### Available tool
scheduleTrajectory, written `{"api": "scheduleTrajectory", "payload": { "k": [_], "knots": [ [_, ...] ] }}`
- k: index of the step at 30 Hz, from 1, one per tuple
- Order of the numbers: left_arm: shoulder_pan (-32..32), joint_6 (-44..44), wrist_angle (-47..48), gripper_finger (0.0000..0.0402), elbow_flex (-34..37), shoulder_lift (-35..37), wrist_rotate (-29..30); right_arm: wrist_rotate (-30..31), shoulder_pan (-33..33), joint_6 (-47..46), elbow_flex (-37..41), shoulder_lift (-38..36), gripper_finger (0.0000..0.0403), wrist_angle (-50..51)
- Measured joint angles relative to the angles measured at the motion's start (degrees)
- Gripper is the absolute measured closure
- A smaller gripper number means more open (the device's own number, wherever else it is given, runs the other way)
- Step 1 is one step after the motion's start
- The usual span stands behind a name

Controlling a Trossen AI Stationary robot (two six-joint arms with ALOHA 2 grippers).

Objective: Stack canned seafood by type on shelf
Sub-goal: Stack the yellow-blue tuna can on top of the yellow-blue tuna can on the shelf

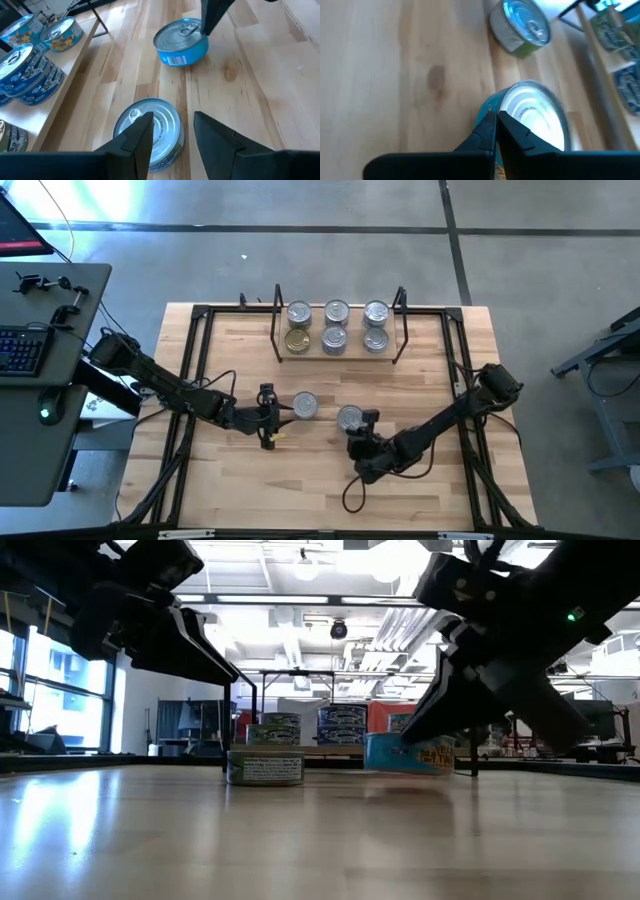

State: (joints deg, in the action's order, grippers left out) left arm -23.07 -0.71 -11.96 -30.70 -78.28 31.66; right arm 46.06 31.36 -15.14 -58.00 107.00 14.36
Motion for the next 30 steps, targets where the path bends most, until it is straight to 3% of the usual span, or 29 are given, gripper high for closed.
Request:
{"api": "scheduleTrajectory", "payload": {
  "k": [6,12,17,22,30],
  "knots": [
    [0.0,0.0,0.0,0.0269,0.0,0.0,0.0,6.0,0.2,-1.4,0.0,0.0,0.0403,-0.4],
    [0.0,0.0,0.0,0.0269,0.0,0.0,0.0,6.3,0.2,-3.0,-0.1,-0.1,0.0403,-1.2],
    [0.0,0.0,0.0,0.0269,0.0,0.0,0.0,12.2,0.2,-4.5,-0.1,-0.2,0.0403,-0.2],
    [0.0,0.0,0.0,0.0269,0.0,0.0,0.0,14.2,0.2,-7.8,-0.1,-0.3,0.0403,2.6],
    [0.0,0.0,0.0,0.0269,0.0,0.0,0.0,16.6,-0.3,-5.4,-0.2,-5.5,0.0403,8.5]
  ]
}}
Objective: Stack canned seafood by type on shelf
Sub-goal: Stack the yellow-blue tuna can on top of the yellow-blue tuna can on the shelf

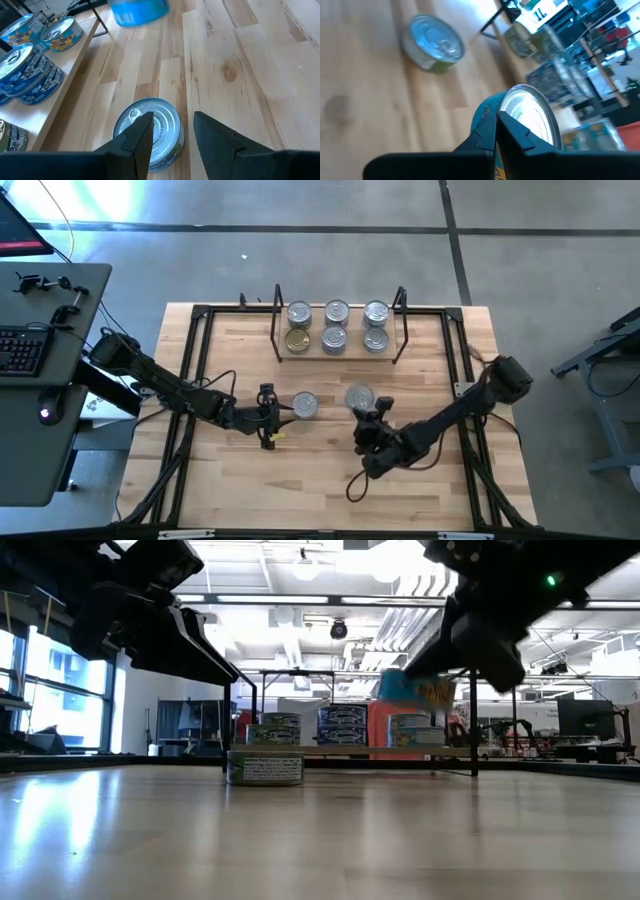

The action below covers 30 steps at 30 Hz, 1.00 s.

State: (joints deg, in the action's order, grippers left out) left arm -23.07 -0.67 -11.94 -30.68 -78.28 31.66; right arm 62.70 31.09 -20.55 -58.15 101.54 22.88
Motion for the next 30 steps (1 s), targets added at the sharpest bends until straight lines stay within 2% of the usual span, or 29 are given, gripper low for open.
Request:
{"api": "scheduleTrajectory", "payload": {
  "k": [8,12,19,25,30],
  "knots": [
    [-0.6,0.1,-0.3,0.0269,0.0,0.0,0.0,-0.9,-5.9,11.3,-0.1,-8.9,0.0403,5.5],
    [-0.6,0.1,-0.4,0.0269,0.0,0.0,0.0,-7.0,-12.7,21.2,-0.1,-11.4,0.0403,5.4],
    [-0.6,0.1,-0.4,0.0269,0.0,0.0,0.0,-18.8,-27.5,34.9,-0.1,-11.7,0.0403,4.7],
    [-0.6,0.0,-0.4,0.0269,0.0,0.0,0.0,-21.9,-36.8,38.5,-0.1,-11.7,0.0402,4.8],
    [-0.6,0.0,-0.4,0.0269,0.0,0.0,0.0,-23.9,-40.2,35.5,-0.1,-11.7,0.0402,7.0]
  ]
}}
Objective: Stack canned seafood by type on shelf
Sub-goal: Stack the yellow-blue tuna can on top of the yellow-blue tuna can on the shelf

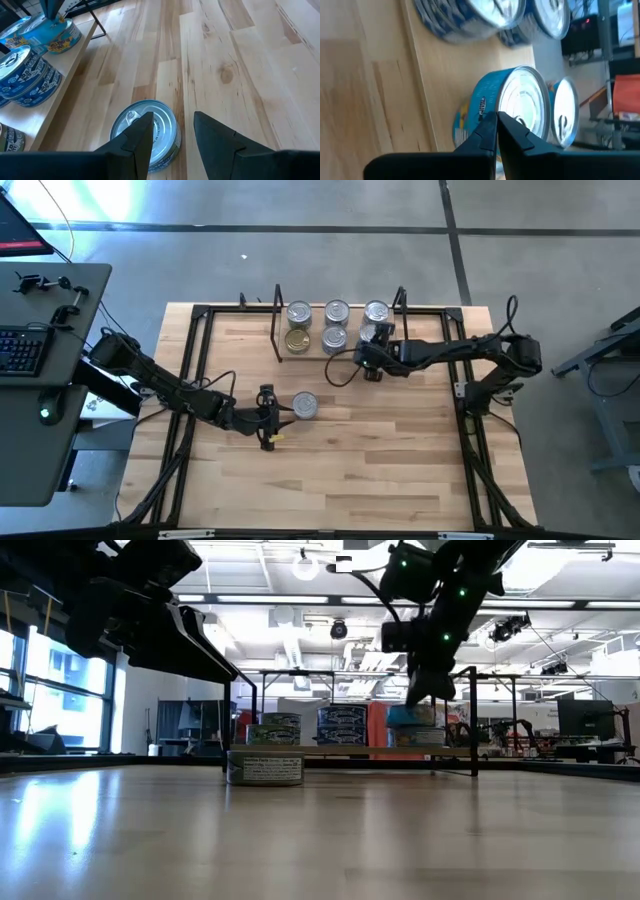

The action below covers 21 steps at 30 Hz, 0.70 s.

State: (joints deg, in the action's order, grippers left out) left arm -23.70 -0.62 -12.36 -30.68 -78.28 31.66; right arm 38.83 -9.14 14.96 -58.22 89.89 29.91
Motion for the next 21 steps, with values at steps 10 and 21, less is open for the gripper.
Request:
{"api": "scheduleTrajectory", "payload": {
  "k": [10,21],
  "knots": [
    [0.0,0.0,0.0,0.0269,0.0,0.0,0.0,0.0,-0.2,-6.1,0.0,0.0,0.0402,5.2],
    [0.0,0.0,-1.1,0.0269,0.0,0.0,0.0,0.1,-2.3,-8.7,0.0,0.0,0.0402,4.4]
  ]
}}
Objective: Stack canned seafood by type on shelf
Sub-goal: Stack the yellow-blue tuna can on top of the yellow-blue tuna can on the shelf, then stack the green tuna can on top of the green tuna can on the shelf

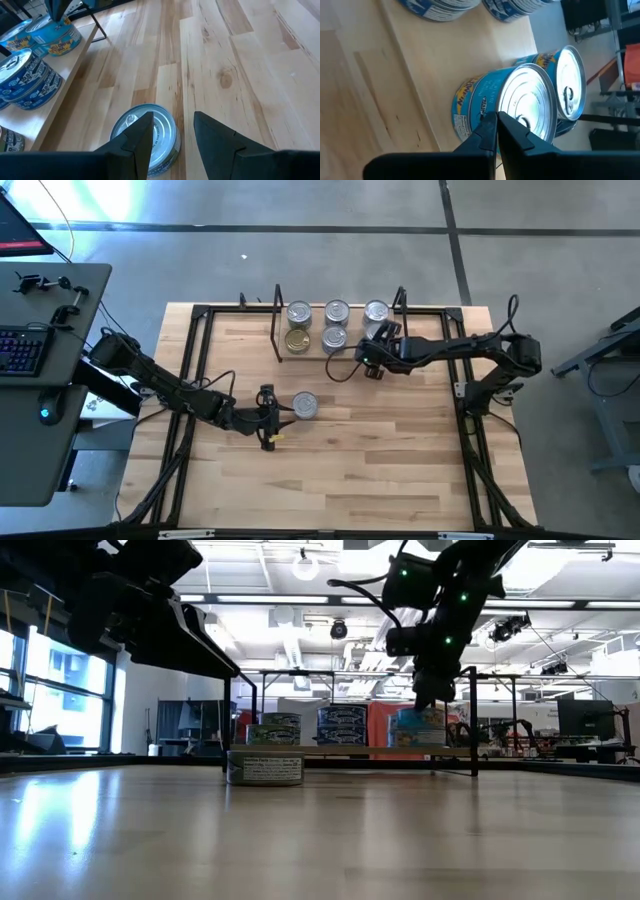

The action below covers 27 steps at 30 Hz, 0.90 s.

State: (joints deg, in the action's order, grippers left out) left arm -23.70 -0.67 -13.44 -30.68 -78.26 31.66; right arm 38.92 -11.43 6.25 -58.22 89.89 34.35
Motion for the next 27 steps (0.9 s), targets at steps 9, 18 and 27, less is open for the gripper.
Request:
{"api": "scheduleTrajectory", "payload": {
  "k": [9,18,27],
  "knots": [
    [0.0,0.0,0.0,0.0269,0.0,0.0,0.0,0.1,0.2,-1.3,-1.7,-0.8,0.0374,-1.2],
    [0.0,0.0,0.2,0.0269,0.0,0.0,-1.1,-2.6,5.6,-5.2,-3.7,-6.2,0.0285,-5.1],
    [0.0,0.0,-0.1,0.0269,0.0,0.0,-1.1,-5.1,18.4,-11.3,2.2,-5.7,0.0281,-16.3]
  ]
}}
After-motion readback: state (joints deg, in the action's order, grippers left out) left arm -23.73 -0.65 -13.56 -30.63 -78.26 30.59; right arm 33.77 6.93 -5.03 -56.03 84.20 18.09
